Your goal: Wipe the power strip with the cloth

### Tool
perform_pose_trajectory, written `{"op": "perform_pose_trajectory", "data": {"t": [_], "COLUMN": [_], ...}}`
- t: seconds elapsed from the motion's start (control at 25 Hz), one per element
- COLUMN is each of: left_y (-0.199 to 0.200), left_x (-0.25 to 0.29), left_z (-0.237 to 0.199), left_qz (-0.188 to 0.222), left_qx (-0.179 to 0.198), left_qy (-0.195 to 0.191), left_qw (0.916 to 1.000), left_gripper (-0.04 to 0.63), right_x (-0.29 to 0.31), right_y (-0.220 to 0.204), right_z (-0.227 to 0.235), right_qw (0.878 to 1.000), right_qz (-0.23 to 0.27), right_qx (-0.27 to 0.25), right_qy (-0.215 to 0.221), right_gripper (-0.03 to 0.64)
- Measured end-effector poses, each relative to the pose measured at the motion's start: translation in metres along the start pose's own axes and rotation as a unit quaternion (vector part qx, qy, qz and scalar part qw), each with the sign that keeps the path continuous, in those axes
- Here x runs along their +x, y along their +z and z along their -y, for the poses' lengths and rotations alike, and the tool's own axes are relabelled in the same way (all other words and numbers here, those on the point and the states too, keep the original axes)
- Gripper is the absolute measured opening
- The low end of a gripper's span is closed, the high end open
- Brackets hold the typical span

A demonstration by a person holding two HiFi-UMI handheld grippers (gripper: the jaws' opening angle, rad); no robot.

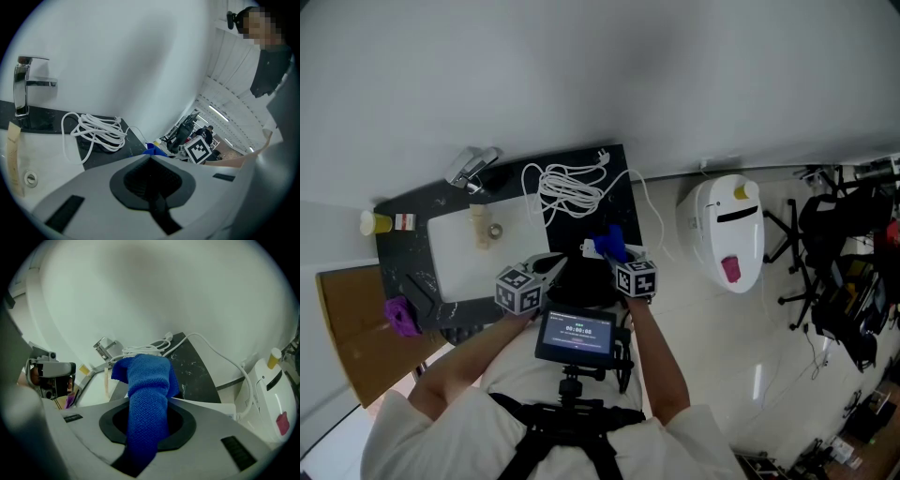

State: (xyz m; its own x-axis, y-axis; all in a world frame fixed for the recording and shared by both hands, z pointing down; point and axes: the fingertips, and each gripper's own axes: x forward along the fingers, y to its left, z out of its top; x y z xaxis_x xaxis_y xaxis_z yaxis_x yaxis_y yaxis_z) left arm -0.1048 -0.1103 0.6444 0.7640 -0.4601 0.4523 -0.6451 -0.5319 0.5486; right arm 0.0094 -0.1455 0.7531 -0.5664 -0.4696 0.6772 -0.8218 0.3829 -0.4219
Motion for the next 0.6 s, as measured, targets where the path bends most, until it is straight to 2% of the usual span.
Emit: {"op": "perform_pose_trajectory", "data": {"t": [0.6], "left_y": [0.0], "left_x": [0.015], "left_z": [0.013], "left_qz": [-0.002], "left_qx": [0.001], "left_qy": [0.001], "left_qw": [1.0], "left_gripper": [0.005], "right_x": [-0.02], "right_y": [-0.003], "right_z": [0.027], "right_qw": [1.0], "right_qz": [0.007], "right_qx": [0.01], "right_qy": [-0.009], "right_gripper": [0.089]}}
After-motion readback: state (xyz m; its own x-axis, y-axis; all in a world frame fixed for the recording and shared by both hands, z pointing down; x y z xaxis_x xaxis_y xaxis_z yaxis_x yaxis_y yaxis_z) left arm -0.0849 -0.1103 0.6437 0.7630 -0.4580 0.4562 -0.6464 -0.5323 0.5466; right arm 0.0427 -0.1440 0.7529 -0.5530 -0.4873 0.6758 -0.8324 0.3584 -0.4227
